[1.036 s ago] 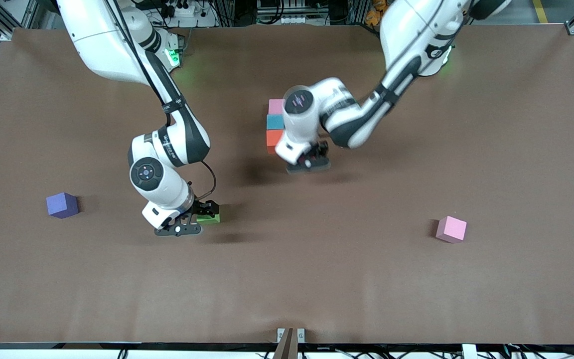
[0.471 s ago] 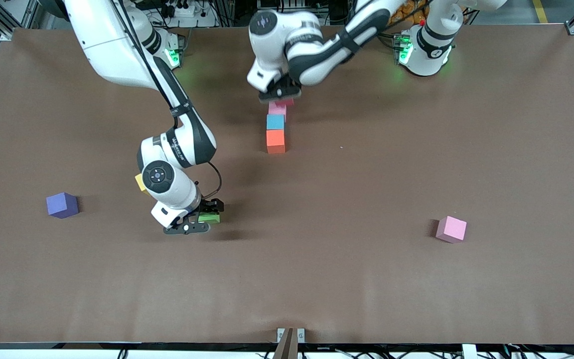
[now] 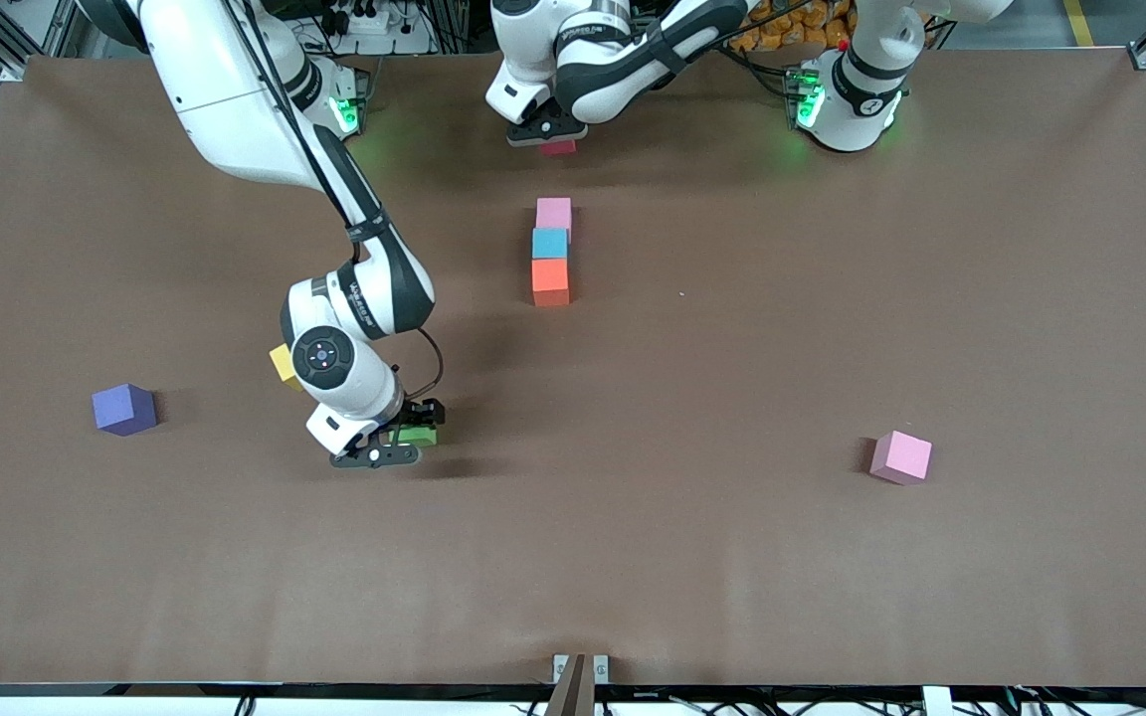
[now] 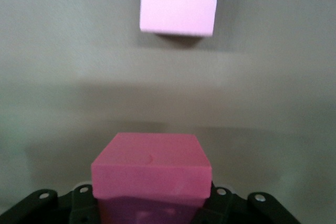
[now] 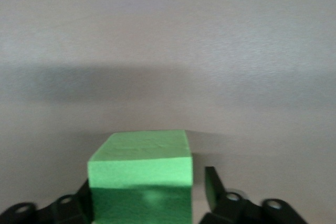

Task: Arrange blocks into number 1
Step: 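Place the red cube at the pink end of the row with the left gripper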

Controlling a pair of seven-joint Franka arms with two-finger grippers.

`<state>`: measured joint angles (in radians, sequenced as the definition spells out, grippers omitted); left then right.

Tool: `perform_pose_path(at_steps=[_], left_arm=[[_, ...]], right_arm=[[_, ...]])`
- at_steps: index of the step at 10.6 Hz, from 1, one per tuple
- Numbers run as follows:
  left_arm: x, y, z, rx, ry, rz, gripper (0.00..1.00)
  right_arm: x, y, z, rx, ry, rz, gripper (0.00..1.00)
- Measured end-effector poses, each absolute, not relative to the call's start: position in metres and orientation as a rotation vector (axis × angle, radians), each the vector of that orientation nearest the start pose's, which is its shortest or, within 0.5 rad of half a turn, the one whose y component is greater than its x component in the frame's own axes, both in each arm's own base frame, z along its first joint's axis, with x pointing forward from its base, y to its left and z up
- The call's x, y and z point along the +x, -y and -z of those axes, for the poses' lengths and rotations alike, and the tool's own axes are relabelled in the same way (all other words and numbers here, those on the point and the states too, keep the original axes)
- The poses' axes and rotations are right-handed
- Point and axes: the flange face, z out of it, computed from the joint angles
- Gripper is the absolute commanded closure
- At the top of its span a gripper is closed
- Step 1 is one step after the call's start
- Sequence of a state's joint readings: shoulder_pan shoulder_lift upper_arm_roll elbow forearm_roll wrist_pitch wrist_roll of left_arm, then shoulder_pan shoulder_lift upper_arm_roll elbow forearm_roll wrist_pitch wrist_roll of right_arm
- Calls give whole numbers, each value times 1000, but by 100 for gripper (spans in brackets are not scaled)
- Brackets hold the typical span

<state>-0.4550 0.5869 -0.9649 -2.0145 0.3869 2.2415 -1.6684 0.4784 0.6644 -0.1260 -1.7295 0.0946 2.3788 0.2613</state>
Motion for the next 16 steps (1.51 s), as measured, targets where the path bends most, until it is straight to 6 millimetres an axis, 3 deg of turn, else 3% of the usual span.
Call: perform_pose_path(at_steps=[3, 6, 9, 16], left_arm=[[104, 575, -247, -3083, 54, -330, 100], [127, 569, -219, -3071, 102, -296, 100], [142, 567, -191, -3096, 111, -215, 100], [158, 576, -185, -3126, 47, -135, 100]], right_arm=[[627, -232, -202, -3143, 31, -5, 41], [628, -235, -209, -3131, 17, 7, 41], [626, -228, -240, -3123, -1, 14, 42], [614, -232, -258, -3111, -88, 17, 42]])
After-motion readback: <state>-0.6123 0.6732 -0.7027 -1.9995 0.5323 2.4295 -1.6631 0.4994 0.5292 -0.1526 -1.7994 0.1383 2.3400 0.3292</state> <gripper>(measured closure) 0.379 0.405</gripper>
